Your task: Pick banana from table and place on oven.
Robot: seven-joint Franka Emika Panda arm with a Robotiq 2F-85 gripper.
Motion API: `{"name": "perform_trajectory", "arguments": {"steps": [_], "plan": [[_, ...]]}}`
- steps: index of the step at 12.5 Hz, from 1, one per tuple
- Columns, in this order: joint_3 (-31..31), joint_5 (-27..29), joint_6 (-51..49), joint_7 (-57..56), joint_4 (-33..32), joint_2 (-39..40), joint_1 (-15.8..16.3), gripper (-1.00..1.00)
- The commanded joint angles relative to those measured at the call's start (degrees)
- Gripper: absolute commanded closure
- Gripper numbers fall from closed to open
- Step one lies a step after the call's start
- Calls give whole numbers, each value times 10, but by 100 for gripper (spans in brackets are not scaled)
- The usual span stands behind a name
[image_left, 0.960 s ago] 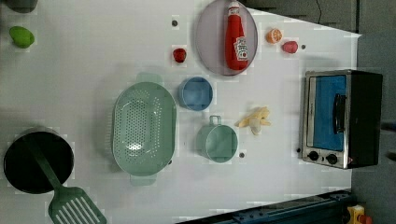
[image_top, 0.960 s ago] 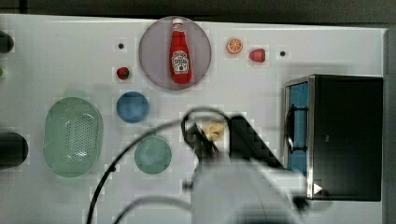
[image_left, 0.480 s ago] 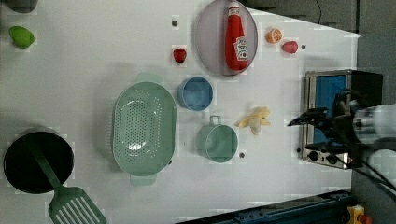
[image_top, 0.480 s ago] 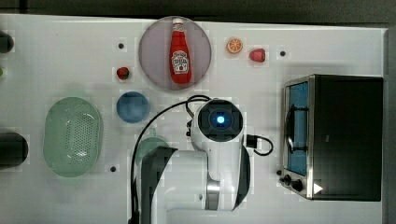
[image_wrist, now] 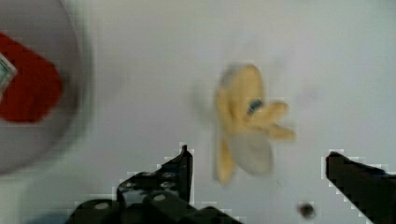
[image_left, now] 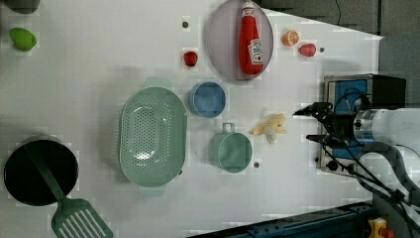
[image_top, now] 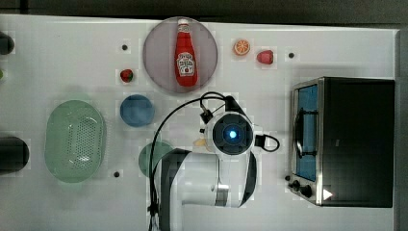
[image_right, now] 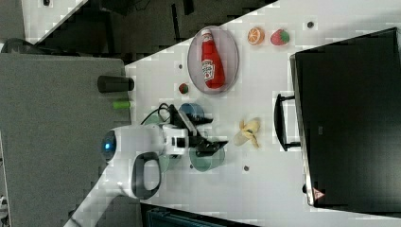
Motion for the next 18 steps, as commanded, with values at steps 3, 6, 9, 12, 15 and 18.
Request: {"name": "perform_trajectory", "arguments": {"steps": [3,6,9,12,15,18], "plan": [[-3,-4,89,4,-9,101,-2,-100],[-1,-4,147,4,-11,151,-1,-100],[5,-3,164,5,-11,168,-1,-69],[5,-3,165,7,-12,167,-1,5],[5,-3,164,7,-11,166,-1,64],[8,-3,162,7,-10,139,-1,64]]}}
